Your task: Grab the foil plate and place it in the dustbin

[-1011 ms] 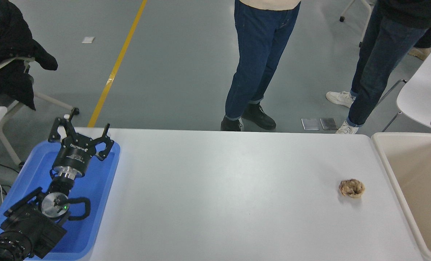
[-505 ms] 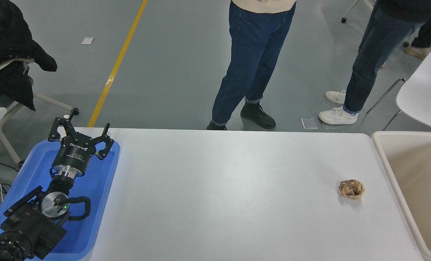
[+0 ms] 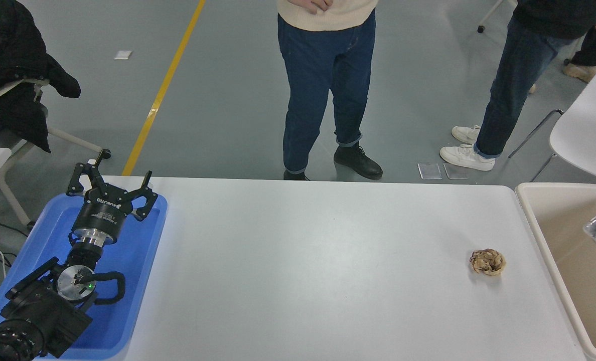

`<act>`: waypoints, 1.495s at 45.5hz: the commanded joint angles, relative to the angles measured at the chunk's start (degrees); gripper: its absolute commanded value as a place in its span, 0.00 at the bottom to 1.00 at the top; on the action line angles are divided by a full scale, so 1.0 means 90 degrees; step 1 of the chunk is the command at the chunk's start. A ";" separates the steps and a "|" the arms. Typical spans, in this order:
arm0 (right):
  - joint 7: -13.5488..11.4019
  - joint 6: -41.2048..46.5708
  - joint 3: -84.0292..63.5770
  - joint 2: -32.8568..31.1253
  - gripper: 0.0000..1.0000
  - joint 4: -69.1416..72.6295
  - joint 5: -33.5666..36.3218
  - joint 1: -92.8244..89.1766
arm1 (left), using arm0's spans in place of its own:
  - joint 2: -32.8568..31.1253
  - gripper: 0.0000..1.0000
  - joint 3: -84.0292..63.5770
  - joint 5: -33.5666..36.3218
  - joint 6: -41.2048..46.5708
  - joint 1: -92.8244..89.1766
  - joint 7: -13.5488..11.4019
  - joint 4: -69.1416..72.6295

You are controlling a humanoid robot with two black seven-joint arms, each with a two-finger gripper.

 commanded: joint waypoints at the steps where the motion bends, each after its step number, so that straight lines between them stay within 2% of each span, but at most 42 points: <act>1: 0.0000 -0.1075 0.0114 0.0737 0.00 -0.0871 -0.0014 -0.0899 | 0.0000 1.00 -0.0001 0.0003 0.0000 0.0001 0.0000 -0.0005; 9: 0.0000 -0.1418 0.0114 0.0865 0.00 -0.0950 -0.0004 -0.1046 | 0.0000 1.00 -0.0001 0.0003 0.0000 0.0001 0.0000 -0.0005; 23: 0.0000 -0.1457 0.0133 0.0855 0.01 -0.0950 -0.0004 -0.1046 | 0.0000 1.00 -0.0001 0.0003 0.0000 0.0001 0.0000 0.0004; 25: 0.0000 -0.1496 0.0133 0.0855 0.06 -0.0950 -0.0004 -0.1046 | 0.0000 1.00 -0.0001 0.0003 0.0000 0.0001 0.0000 -0.0005; 28: 0.0000 -0.1604 0.0133 0.0836 0.26 -0.0950 -0.0004 -0.1046 | 0.0000 1.00 -0.0001 0.0003 0.0000 0.0001 0.0000 -0.0005; 31: 0.0000 -0.1711 0.0124 0.0845 0.30 -0.0940 -0.0014 -0.1056 | 0.0000 1.00 -0.0001 0.0003 0.0000 0.0001 0.0000 0.0004; 35: 0.0000 -0.1896 0.0133 0.0826 0.60 -0.0940 -0.0004 -0.1066 | 0.0000 1.00 -0.0001 0.0003 0.0000 0.0001 0.0000 0.0004; 37: 0.0000 -0.2004 0.0143 0.0816 0.66 -0.0940 -0.0004 -0.1066 | 0.0000 1.00 -0.0001 0.0003 0.0000 -0.0009 0.0000 -0.0005; 51: 0.0000 -0.2131 0.0192 0.0640 0.75 -0.0696 0.0006 -0.0997 | 0.0000 1.00 -0.0001 0.0003 0.0000 -0.0009 0.0000 0.0004; 56: 0.0000 -0.2131 0.0192 0.0484 0.83 -0.0297 0.0006 -0.0871 | 0.0000 1.00 -0.0001 -0.0007 0.0000 -0.0009 0.0000 -0.0005; 68: 0.0009 -0.2073 0.0143 -0.0521 0.90 0.1840 -0.0091 0.0086 | 0.0000 1.00 -0.0001 0.0003 0.0000 -0.0009 0.0000 0.0004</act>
